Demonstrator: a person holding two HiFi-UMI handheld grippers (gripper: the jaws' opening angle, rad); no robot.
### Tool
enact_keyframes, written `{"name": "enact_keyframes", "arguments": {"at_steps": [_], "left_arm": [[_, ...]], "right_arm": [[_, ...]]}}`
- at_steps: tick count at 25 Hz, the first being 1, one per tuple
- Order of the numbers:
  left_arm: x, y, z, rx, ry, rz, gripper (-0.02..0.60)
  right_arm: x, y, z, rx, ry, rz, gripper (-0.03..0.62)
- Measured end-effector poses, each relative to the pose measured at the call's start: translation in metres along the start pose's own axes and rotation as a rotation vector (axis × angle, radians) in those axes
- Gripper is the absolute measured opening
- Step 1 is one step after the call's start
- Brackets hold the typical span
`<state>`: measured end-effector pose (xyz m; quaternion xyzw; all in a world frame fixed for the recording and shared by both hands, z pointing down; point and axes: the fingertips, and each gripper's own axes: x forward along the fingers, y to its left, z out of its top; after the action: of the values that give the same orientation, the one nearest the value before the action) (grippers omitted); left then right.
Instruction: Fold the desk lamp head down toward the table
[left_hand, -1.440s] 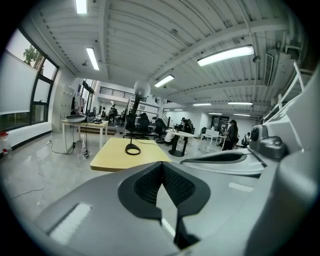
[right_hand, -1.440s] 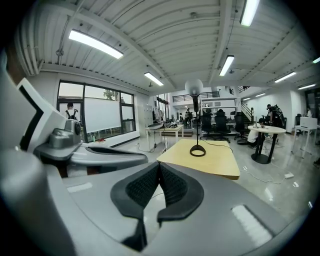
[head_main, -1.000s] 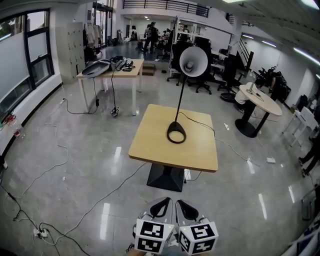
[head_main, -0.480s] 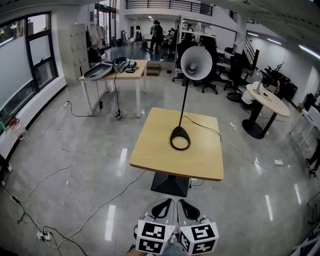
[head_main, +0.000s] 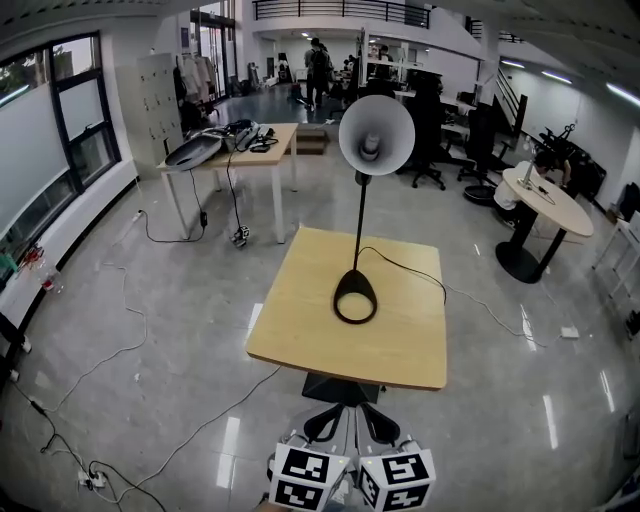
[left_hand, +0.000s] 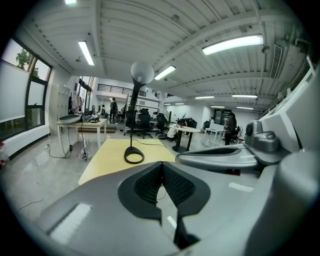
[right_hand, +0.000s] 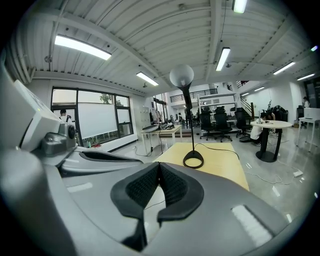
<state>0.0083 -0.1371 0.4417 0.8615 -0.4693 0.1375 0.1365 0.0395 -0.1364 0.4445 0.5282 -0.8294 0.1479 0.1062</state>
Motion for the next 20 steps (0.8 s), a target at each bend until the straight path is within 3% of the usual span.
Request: {"name": "enact_keyframes", "arguments": {"at_steps": [20], "left_arm": [[-0.002, 0.028, -0.022, 0.000, 0.033, 0.072, 0.015]], "right_arm": [[0.024, 0.018, -0.011, 0.017, -0.006, 0.111, 0.005]]}}
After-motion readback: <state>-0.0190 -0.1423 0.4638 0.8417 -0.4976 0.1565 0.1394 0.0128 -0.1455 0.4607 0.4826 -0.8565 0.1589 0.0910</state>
